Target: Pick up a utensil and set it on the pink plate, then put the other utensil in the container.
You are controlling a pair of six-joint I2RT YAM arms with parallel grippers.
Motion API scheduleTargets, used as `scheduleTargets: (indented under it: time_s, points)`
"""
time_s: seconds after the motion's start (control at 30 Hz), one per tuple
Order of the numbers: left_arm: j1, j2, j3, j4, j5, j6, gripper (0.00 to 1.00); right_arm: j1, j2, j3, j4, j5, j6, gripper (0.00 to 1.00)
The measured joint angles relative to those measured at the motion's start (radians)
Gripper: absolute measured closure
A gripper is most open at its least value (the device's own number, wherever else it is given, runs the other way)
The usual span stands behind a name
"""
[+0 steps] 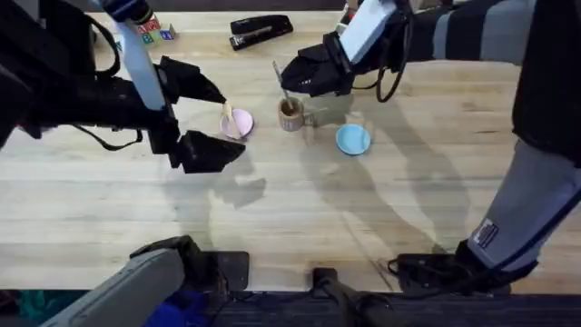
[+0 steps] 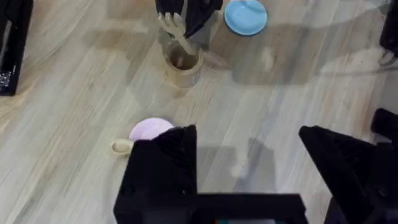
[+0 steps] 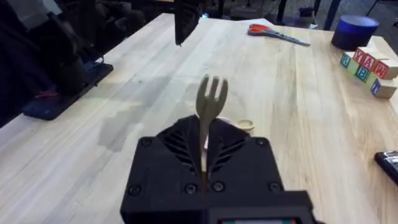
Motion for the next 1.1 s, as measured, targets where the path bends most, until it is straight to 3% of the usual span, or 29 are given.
scheduleTargets:
  time_s: [1.1]
  points:
    - [0.000, 0.000, 0.000, 0.000, 0.000, 0.000, 0.004, 0.000, 0.062, 0.000, 0.005, 0.008, 0.000, 0.968]
